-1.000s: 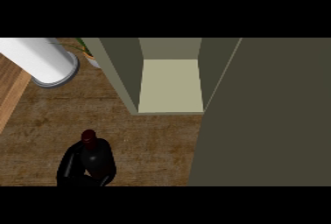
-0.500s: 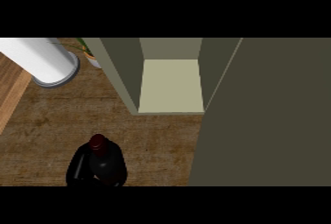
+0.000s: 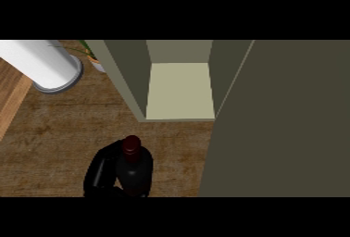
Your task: Pick up the wine, place it into the cabinet and close the cabinet
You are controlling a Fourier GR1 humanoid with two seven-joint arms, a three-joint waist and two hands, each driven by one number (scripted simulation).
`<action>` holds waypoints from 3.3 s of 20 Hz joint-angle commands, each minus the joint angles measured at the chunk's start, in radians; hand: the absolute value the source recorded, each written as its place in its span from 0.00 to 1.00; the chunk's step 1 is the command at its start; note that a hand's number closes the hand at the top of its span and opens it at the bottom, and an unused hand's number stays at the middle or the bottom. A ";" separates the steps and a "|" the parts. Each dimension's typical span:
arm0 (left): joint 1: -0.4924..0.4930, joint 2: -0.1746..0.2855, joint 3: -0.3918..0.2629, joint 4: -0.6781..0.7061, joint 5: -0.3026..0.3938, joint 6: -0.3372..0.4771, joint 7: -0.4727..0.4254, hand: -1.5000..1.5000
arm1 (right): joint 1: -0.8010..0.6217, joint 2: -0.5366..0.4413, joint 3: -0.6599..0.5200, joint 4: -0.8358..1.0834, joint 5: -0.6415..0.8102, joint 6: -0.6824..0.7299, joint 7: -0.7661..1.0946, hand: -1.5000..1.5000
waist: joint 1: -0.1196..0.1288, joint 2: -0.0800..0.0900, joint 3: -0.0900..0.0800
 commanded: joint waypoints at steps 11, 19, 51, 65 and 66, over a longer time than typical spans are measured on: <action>-0.127 -0.001 -0.139 -0.011 -0.040 0.349 0.039 1.00 | 0.123 -0.085 -0.077 -0.234 -0.067 0.034 0.001 0.00 | -0.003 0.003 0.000; -0.382 -0.001 -0.063 0.160 -0.050 0.414 0.113 1.00 | 0.158 -0.041 0.055 -0.181 0.032 -0.010 -0.072 0.00 | -0.016 0.003 -0.001; -1.003 -0.001 -0.092 0.942 0.189 0.542 0.001 1.00 | 0.194 -0.040 -0.016 -0.173 -0.071 0.059 -0.147 0.00 | -0.052 0.012 -0.001; -1.169 -0.001 0.022 1.205 0.304 0.543 -0.042 1.00 | 0.247 -0.070 -0.069 -0.142 -0.146 0.124 -0.219 0.00 | -0.079 0.028 -0.001; -1.178 0.024 0.029 1.223 0.307 0.511 -0.031 1.00 | 0.209 -0.048 -0.064 -0.127 -0.149 0.120 -0.206 0.00 | -0.074 0.033 -0.002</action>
